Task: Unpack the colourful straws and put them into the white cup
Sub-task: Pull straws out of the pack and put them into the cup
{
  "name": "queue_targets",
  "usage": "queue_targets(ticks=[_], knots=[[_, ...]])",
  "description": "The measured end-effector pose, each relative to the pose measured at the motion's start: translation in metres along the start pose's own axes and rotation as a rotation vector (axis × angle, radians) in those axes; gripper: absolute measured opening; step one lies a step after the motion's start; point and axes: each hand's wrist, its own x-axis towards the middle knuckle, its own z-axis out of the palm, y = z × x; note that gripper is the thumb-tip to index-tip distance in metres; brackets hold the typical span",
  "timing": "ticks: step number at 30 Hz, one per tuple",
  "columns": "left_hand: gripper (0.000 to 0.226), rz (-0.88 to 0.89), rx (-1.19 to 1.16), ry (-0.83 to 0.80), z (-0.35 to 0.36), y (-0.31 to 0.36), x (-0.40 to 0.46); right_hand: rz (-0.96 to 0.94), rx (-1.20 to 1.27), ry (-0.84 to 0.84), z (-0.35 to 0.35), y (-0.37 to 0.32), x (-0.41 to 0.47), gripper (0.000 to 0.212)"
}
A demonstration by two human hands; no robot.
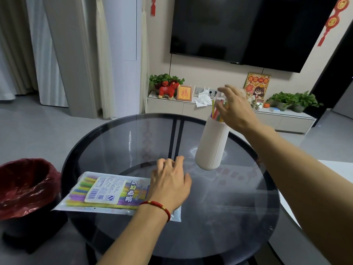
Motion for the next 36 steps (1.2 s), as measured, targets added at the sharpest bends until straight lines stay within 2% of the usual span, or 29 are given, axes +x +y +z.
queue_targets(ticks=[3, 4, 8, 10, 12, 15, 17, 21, 27, 29, 31, 33, 36], knots=[[0.044, 0.007, 0.002, -0.01, 0.0, -0.004, 0.001, -0.078, -0.11, -0.091, 0.0, 0.002, 0.004, 0.052], [0.045, 0.01, 0.007, -0.028, -0.001, -0.006, 0.001, -0.095, -0.121, -0.071, -0.002, 0.002, 0.004, 0.052], [0.048, 0.049, 0.07, -0.121, -0.005, -0.016, 0.0, -0.176, -0.025, 0.258, -0.01, -0.01, -0.011, 0.034], [0.056, 0.114, 0.133, -0.179, -0.006, -0.022, -0.002, -0.186, 0.154, 0.274, -0.004, -0.02, -0.033, 0.027], [0.08, 0.186, 0.189, -0.305, -0.007, -0.029, -0.005, -0.091, 0.383, 0.14, 0.011, -0.026, -0.063, 0.025], [0.124, 0.197, 0.272, -0.59, -0.009, -0.047, -0.008, 0.151, 0.601, -0.111, 0.046, -0.021, -0.113, 0.021], [0.135, 0.178, 0.332, -0.674, -0.009, -0.058, -0.008, 0.317, 0.697, -0.261, 0.076, -0.015, -0.146, 0.018], [0.123, 0.202, 0.383, -0.591, -0.008, -0.061, -0.008, 0.527, 0.88, -0.419, 0.12, -0.009, -0.189, 0.013], [0.076, 0.342, 0.479, -0.325, -0.011, -0.042, -0.012, 0.651, 1.132, -0.519, 0.127, -0.012, -0.198, 0.031], [0.081, 0.421, 0.578, -0.233, -0.013, -0.031, -0.013, 0.658, 1.191, -0.573, 0.125, -0.016, -0.199, 0.039], [0.1, 0.485, 0.713, -0.141, -0.016, -0.023, -0.012, 0.65, 1.226, -0.611, 0.123, -0.019, -0.198, 0.042], [0.116, 0.499, 0.799, -0.105, -0.019, -0.018, -0.011, 0.658, 1.254, -0.622, 0.121, -0.021, -0.197, 0.042], [0.119, 0.496, 0.853, -0.106, -0.018, -0.019, -0.012, 0.667, 1.316, -0.638, 0.119, -0.019, -0.197, 0.041]])
